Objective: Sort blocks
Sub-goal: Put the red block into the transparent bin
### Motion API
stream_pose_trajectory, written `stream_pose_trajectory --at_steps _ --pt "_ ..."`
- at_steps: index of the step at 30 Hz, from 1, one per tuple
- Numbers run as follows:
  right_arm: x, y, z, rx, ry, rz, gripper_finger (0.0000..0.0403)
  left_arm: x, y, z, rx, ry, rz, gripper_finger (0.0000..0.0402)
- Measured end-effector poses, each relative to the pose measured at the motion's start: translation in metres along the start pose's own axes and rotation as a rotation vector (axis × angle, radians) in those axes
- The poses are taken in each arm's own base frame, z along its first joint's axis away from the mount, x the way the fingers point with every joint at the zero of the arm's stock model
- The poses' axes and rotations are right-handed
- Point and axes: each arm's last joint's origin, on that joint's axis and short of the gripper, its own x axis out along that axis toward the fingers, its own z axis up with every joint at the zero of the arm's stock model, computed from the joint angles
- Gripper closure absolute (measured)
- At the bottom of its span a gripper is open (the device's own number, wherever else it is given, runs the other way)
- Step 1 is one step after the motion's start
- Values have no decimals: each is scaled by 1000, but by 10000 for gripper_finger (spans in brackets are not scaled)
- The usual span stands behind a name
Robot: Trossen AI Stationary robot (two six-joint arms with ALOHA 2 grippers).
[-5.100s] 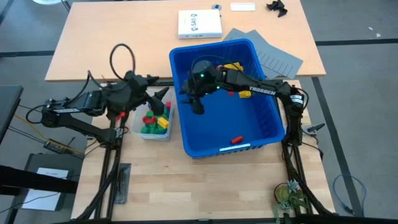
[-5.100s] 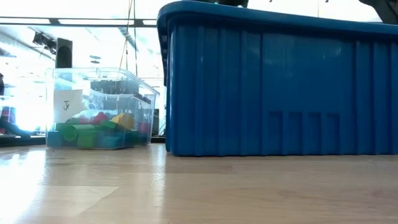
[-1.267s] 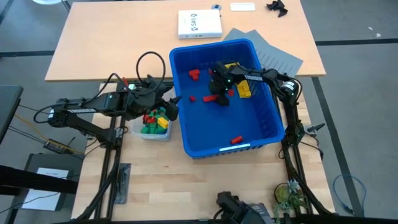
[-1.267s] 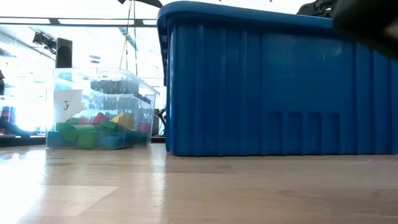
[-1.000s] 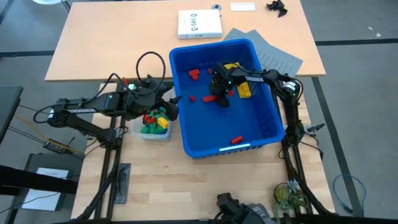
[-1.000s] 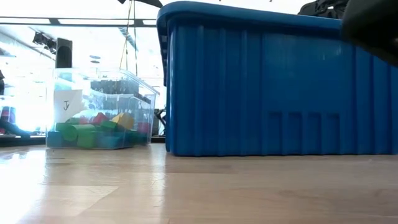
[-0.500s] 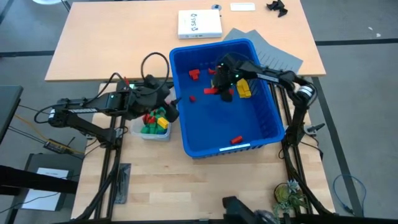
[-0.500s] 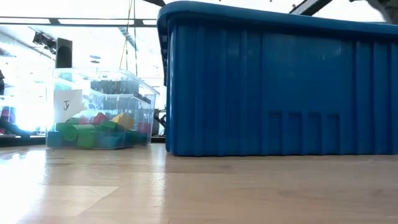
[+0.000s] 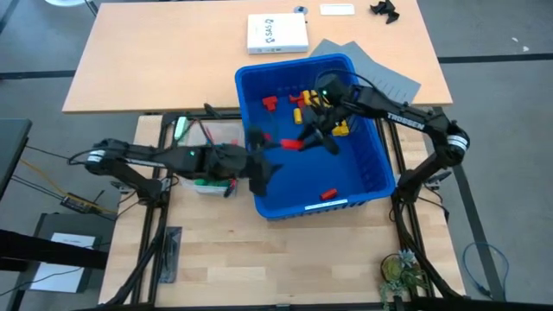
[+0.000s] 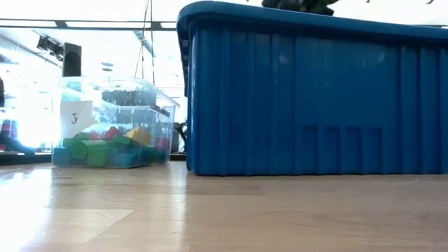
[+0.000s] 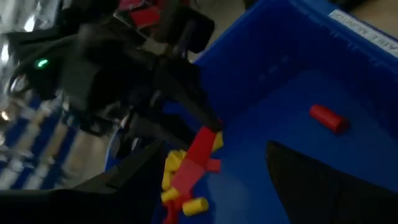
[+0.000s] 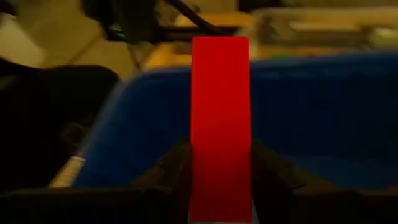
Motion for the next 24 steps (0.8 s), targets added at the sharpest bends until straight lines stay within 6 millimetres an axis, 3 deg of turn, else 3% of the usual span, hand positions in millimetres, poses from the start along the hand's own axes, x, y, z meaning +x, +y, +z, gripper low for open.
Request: stream_pose_trajectory --at_steps 12,16,24 --pt "32 41 12 4 34 154 281 20 -26 8 74 -7 -4 127" --pt "36 46 13 3 44 149 281 20 -28 9 71 -53 -57 177" --pt "36 45 13 30 49 147 281 18 -33 12 91 -69 -86 323"
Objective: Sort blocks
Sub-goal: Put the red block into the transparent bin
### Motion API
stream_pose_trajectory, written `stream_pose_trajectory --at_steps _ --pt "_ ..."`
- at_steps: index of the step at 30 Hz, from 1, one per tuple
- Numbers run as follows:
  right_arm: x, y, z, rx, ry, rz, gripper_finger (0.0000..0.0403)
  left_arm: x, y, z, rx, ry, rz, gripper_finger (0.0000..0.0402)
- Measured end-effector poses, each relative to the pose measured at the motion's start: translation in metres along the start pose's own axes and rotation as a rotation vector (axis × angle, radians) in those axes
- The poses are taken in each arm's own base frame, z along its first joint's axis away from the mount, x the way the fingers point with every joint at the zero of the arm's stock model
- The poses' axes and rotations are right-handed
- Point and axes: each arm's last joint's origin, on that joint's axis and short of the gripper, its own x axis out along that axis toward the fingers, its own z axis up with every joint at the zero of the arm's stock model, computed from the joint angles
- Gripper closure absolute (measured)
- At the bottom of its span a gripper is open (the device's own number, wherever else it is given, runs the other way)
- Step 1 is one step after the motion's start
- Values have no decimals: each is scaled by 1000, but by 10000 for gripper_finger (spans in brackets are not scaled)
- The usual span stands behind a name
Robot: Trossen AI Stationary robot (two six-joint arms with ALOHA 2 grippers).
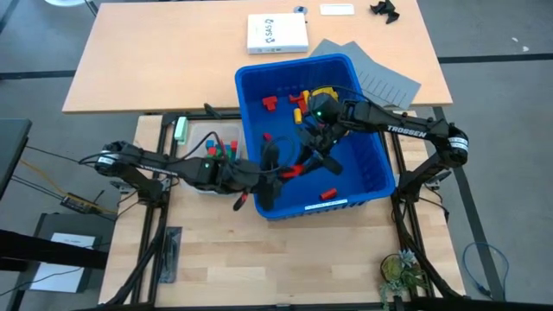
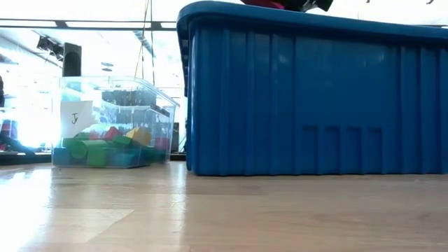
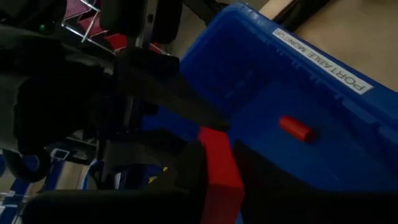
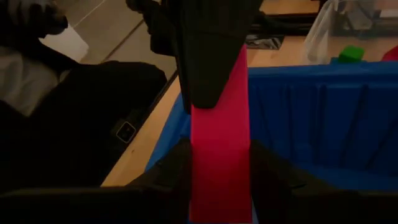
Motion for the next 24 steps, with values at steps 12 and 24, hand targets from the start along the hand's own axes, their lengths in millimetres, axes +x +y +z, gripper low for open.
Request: stream_pose_trajectory --at_steps 12,24 --pt "-31 4 5 67 -46 -176 89 -13 8 -1 -225 91 145 334" --pt "-92 23 20 -42 -195 -653 44 -82 35 -48 -760 383 217 334"
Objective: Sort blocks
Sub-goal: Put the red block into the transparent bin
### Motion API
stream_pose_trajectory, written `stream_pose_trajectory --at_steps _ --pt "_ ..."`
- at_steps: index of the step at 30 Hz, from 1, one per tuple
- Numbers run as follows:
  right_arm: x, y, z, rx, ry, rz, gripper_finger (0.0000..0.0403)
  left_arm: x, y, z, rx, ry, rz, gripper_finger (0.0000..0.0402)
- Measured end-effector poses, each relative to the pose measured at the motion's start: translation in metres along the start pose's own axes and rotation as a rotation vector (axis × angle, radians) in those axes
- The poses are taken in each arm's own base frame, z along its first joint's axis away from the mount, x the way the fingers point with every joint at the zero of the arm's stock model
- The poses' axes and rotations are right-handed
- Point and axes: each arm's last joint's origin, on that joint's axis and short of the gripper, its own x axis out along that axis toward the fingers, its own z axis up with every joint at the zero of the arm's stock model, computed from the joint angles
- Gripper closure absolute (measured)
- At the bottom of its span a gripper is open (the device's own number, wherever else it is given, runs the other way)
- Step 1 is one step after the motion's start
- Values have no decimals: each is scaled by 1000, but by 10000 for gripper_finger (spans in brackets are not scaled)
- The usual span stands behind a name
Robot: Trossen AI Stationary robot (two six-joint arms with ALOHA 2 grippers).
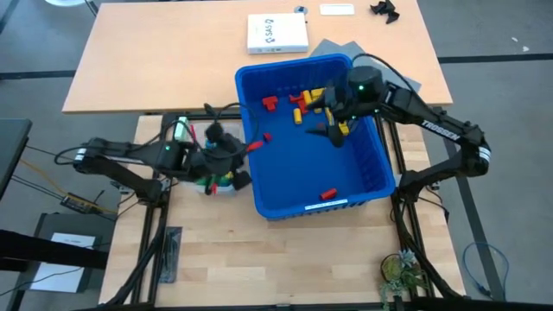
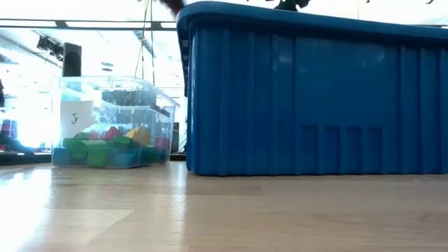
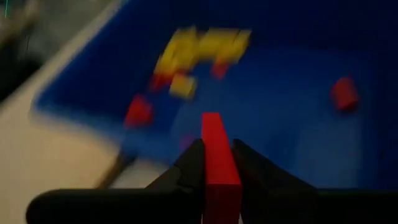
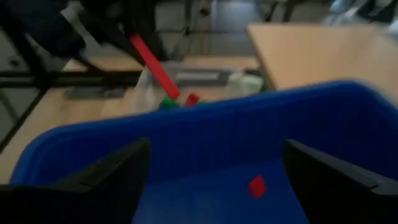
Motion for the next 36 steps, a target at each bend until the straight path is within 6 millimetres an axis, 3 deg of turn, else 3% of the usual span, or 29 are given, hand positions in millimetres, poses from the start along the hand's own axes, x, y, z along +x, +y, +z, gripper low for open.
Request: stream_pose_trajectory --at_steps 8,12,17,23,32,36 --pt "-4 -4 7 -22 -59 -83 46 0 32 -43 -240 381 259 334" --pt "-4 -7 6 -19 -39 -172 46 0 40 -50 -319 468 305 334" --pt "-5 -10 5 -14 -15 -291 50 15 38 -63 -334 511 316 333" --pt "-5 -10 6 -16 -20 -282 50 30 39 -79 -339 551 351 291" --pt "-5 -9 12 17 -93 -243 51 33 41 -76 -349 526 340 205" --pt "6 -12 3 16 -8 -253 50 32 41 -75 -357 503 340 164"
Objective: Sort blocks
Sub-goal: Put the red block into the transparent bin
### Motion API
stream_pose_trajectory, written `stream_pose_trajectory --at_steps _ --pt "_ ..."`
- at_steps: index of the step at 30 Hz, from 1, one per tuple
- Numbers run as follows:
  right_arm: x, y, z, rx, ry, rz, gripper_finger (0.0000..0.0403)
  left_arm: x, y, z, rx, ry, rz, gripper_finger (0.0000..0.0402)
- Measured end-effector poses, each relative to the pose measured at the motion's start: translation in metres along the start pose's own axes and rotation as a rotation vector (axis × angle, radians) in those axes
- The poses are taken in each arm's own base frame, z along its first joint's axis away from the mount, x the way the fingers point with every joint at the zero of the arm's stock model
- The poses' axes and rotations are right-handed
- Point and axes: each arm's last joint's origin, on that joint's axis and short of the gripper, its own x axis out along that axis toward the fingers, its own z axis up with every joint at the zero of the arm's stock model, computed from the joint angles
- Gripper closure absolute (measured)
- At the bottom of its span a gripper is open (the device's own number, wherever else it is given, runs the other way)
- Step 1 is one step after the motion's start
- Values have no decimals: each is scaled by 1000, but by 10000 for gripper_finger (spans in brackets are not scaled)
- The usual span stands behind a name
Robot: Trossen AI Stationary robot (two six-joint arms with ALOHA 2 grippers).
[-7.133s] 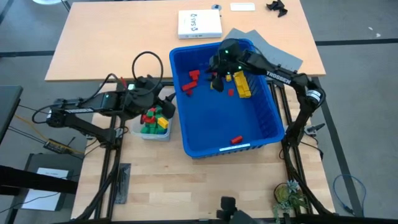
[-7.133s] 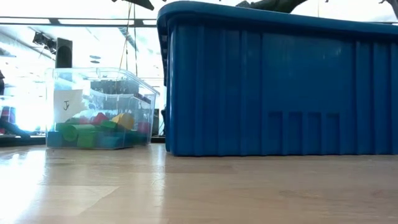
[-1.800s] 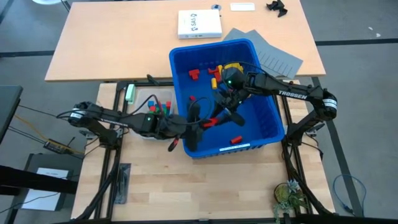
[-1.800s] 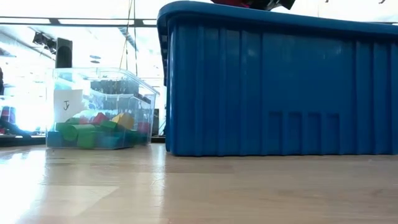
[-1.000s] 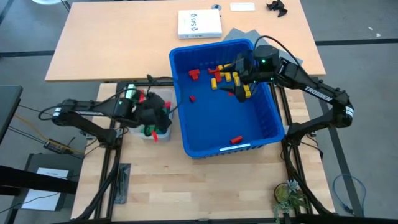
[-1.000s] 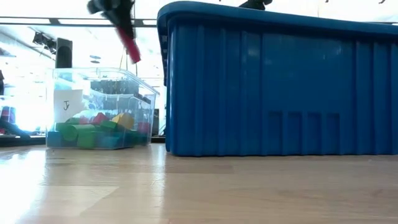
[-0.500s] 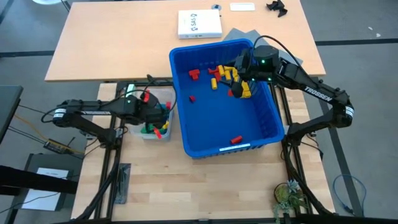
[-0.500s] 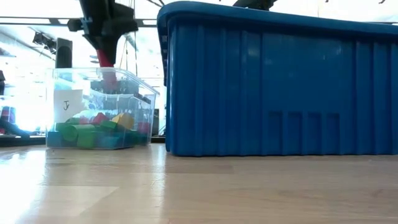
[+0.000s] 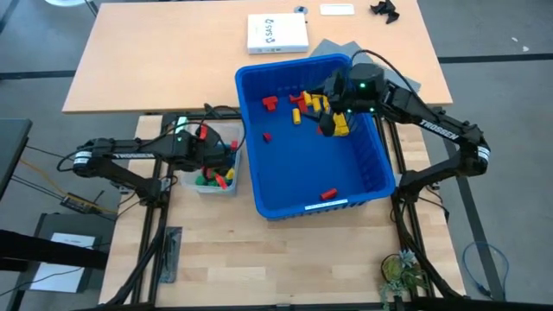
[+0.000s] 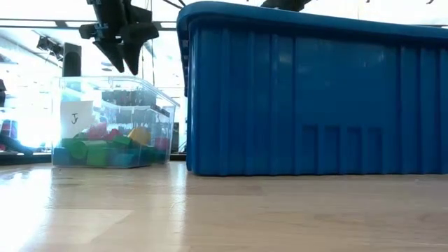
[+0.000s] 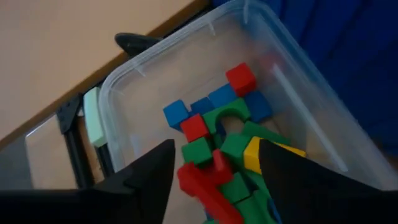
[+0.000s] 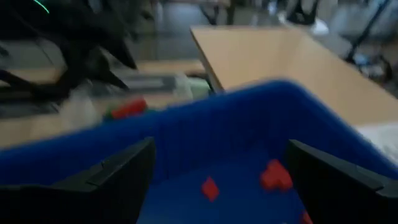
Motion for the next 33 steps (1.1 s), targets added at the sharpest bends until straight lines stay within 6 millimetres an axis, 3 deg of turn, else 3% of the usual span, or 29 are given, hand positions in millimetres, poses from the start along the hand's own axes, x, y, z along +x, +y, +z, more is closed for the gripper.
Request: stream_pose_trajectory --at_steps 5,14,21,33 --pt "33 -11 -20 18 160 -104 54 -1 -4 4 6 -38 -42 137" --pt "97 -34 -67 83 374 -137 81 -1 -5 5 3 -47 -52 133" --pt "126 -55 -99 168 484 -172 94 -1 -6 5 17 -49 -53 133" --pt "153 -80 -143 297 608 -225 95 2 -6 3 18 -50 -48 133"
